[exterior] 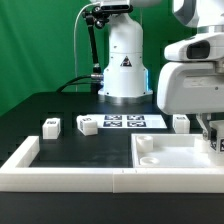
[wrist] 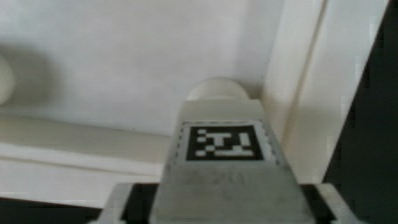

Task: Assemble one leg

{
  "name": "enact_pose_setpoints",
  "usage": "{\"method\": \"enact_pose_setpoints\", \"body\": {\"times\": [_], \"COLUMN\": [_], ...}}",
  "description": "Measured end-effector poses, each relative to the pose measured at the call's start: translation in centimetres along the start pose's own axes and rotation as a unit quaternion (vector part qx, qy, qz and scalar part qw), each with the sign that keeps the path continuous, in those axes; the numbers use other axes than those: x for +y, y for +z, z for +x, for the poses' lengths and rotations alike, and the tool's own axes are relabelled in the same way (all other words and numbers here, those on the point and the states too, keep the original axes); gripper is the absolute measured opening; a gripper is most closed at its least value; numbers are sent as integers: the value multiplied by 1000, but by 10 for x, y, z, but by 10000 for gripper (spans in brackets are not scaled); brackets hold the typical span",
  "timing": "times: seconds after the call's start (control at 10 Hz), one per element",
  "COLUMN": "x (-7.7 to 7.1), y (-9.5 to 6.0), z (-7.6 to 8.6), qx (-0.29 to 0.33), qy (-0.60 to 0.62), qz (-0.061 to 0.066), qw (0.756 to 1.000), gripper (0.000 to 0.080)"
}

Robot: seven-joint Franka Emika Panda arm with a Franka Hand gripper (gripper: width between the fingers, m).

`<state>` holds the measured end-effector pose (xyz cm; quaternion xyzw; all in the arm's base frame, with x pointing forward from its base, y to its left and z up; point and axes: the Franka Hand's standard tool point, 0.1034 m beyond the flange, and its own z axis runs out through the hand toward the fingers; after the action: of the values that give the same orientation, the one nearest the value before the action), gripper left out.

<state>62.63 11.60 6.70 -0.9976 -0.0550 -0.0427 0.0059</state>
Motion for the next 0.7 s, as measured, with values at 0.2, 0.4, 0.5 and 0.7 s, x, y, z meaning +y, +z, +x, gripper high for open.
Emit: {"method": "enact_pose_setpoints", "body": {"times": [0.2, 0.4, 0.5, 0.7], "x": [-3, -3, -3, 3], "y": [1, 1, 1, 1], "z": [-1, -1, -1, -2], "qx": [3, 5, 6, 6], "qy": [111, 199, 240, 297], "qz": [1, 1, 1, -5], "qw": [994, 980, 971, 955], "gripper": [291, 291, 291, 292]}}
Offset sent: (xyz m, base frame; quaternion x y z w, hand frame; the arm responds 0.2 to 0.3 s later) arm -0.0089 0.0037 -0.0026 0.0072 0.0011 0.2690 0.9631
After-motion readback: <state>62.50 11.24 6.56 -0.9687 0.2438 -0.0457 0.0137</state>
